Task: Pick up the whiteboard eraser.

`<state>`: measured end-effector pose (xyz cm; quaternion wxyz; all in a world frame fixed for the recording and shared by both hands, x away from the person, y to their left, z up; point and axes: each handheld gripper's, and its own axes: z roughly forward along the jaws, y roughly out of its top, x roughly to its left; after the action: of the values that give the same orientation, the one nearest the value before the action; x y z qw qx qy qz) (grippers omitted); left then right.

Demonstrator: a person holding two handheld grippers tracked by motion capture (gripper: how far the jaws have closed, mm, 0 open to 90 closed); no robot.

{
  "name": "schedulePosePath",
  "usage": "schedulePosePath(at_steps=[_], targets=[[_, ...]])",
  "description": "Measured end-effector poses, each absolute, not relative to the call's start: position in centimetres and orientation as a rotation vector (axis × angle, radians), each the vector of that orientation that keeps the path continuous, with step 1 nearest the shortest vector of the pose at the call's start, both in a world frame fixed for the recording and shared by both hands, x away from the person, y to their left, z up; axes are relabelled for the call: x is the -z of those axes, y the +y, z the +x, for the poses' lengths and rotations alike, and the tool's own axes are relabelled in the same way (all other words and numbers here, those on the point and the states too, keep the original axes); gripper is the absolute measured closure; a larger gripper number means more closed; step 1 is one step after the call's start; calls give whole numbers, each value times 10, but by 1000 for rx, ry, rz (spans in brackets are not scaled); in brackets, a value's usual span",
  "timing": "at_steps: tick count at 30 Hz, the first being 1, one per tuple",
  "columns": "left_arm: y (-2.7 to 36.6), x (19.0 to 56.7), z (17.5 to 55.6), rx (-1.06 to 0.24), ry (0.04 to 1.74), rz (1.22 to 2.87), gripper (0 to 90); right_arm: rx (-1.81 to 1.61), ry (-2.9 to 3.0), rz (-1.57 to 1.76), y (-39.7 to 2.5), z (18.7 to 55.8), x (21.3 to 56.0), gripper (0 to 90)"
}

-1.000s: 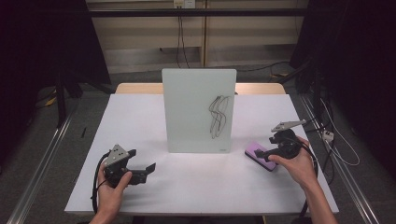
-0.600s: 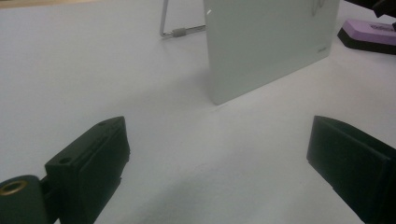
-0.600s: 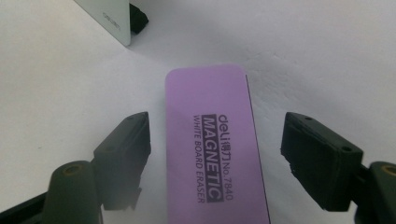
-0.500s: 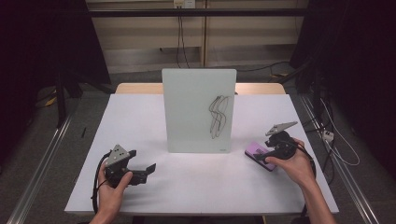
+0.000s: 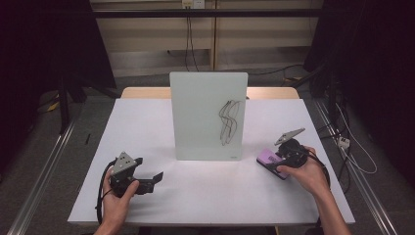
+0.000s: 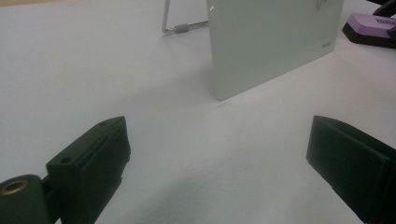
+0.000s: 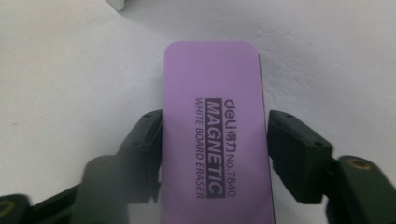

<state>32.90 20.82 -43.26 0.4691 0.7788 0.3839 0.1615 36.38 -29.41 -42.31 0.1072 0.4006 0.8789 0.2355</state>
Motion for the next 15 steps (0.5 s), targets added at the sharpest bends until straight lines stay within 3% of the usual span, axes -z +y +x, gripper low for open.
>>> schedulePosePath(at_steps=[15], targets=[[210, 432, 330, -390, 950, 1910, 59, -645, 2594, 1169, -290, 363, 420, 421]])
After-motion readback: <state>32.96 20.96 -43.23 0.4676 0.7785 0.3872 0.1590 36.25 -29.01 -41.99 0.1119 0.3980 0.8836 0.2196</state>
